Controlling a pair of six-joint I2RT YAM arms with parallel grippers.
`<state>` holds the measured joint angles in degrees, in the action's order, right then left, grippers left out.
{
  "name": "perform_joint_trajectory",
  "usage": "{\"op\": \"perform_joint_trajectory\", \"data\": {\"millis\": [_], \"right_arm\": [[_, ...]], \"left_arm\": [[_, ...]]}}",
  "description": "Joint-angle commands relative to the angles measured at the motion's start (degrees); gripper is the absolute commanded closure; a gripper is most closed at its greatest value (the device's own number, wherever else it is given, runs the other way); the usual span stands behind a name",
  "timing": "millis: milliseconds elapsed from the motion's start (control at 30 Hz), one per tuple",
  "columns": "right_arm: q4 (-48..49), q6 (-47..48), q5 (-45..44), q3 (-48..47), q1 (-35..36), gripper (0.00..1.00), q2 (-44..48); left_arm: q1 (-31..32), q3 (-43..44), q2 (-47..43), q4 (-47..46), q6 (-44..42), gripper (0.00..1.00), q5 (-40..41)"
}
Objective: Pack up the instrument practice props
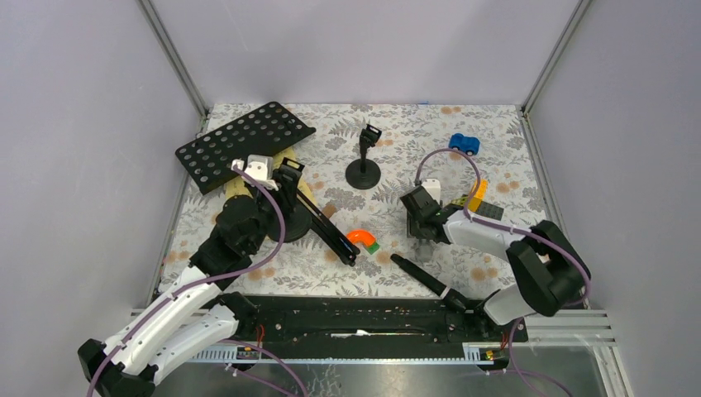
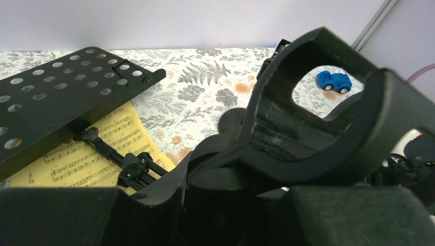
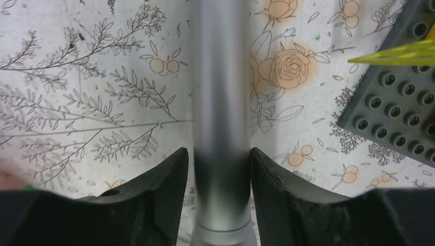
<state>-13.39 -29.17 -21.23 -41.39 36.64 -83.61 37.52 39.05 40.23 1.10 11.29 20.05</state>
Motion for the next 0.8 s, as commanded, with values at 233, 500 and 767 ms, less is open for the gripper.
{"op": "perform_joint_trajectory", "data": {"millis": [233,500,767], "right_arm": [[-2.9,2.3,-4.4,-5.7,0.2,0.24,-1.9],[-10.8,12.1,3.8,-9.5,0.1,0.10,8.7],[-27.7,28.9,29.1,-15.4,1.9,0.13,12.1]], "left_arm": [[-0.1,-0.9,-1.3,-6.5,0.2,1.00,3.1],[-0.1,-0.4,-0.8,-6.0,0.1,1.00,1.9],[-0.1,-0.4,-0.9,-5.7,0.2,1.00,2.0]]}}
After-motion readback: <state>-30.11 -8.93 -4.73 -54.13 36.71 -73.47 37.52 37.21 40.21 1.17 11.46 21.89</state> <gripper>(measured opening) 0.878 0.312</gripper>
